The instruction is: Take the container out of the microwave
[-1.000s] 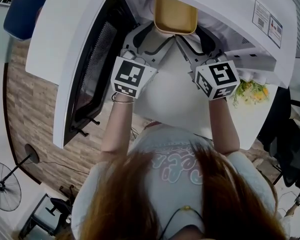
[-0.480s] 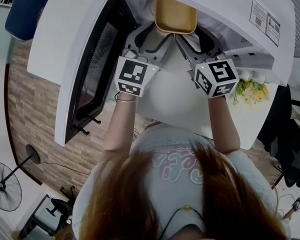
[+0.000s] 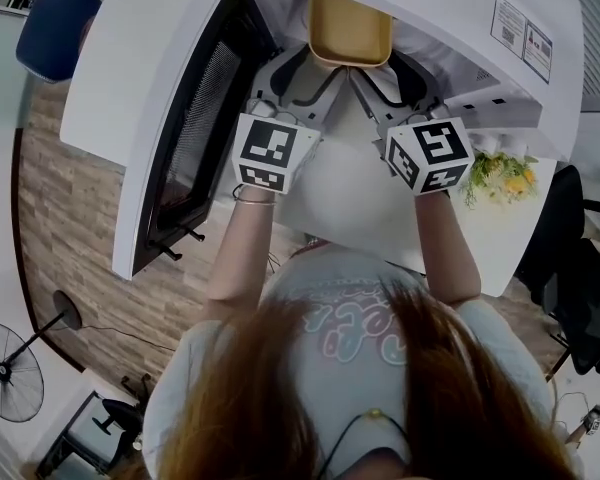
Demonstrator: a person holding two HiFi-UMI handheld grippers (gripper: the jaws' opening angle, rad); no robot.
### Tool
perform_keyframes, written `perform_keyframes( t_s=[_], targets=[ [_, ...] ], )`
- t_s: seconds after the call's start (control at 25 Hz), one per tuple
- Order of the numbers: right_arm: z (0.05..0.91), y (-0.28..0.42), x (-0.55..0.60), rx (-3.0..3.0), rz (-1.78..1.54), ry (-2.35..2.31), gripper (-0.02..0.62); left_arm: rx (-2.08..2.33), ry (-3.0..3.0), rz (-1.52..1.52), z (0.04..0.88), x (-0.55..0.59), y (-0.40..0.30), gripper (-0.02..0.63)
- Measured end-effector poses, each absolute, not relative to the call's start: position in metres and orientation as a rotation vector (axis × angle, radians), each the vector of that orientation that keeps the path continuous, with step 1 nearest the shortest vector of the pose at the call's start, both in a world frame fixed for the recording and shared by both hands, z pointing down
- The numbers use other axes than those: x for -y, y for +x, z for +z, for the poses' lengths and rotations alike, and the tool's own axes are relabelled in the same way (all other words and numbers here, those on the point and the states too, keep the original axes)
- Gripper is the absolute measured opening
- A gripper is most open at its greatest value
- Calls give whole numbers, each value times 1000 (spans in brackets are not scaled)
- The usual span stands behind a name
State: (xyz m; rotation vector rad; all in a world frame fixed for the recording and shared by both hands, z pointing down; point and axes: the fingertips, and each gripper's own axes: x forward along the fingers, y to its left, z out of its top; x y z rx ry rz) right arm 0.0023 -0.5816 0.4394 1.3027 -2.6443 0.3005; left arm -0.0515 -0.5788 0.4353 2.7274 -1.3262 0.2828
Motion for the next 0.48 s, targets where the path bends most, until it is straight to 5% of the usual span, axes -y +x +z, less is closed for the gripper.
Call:
perform_keyframes(
  t_s=[0.48],
  targets=[
    [422,1,561,2650,246,1300,232,1336,2742,273,419,558,-53,219]
  ],
)
